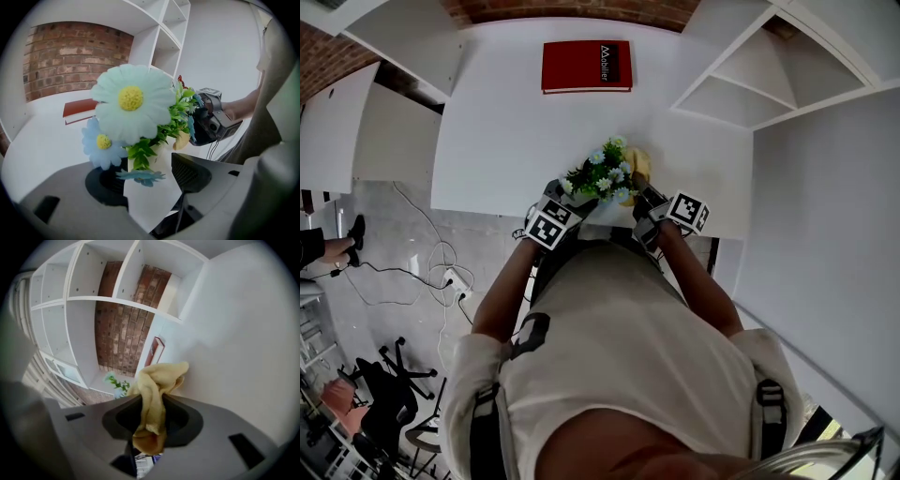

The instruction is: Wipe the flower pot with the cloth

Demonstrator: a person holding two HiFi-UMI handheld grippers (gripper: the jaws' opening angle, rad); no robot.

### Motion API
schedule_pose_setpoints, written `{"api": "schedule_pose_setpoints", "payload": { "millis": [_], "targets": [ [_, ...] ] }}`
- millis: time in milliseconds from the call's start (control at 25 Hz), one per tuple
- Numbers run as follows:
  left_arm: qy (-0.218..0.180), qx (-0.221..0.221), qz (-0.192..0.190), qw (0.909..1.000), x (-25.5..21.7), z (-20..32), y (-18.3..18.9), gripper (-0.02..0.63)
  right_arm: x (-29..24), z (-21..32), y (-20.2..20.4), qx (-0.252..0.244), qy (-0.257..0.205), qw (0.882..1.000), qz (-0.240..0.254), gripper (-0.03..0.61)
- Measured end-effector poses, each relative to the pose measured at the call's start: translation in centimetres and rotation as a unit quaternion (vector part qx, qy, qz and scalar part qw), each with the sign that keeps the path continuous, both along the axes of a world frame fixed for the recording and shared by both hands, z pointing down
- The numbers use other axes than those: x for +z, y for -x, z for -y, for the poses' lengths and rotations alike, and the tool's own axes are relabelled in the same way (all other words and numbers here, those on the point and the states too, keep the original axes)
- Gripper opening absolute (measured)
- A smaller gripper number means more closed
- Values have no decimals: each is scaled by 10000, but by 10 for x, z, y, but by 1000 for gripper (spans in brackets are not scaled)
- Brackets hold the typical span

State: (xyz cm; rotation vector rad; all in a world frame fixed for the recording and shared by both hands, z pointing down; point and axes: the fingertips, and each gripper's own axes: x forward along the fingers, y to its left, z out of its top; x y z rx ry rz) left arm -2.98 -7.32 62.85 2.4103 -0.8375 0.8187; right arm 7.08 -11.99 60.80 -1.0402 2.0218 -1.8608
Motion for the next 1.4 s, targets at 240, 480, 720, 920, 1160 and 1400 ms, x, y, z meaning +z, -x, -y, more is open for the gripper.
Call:
{"api": "schedule_pose_setpoints", "payload": {
  "millis": [240,480,720,920,1160,1400],
  "targets": [
    [39,-99,42,9999,2,-4,-1,296,29,-13,-1,210,171,9991,-327,118],
    [67,-80,73,9999,2,-7,-4,296,62,-30,-5,-271,487,9924,-1099,118],
    [70,3,-7,10000,0,-9,-6,295,64,-30,-9,-287,564,9918,-1107,120],
    [81,74,-63,9999,-2,-13,-8,290,25,-21,-5,-121,336,9973,-635,120],
    [116,162,-180,9996,-2,-18,-18,290,-4,-20,4,-4,147,9996,-258,121],
    [144,159,-202,9996,-3,-19,-19,290,19,-27,6,147,366,9992,-96,126]
  ]
}}
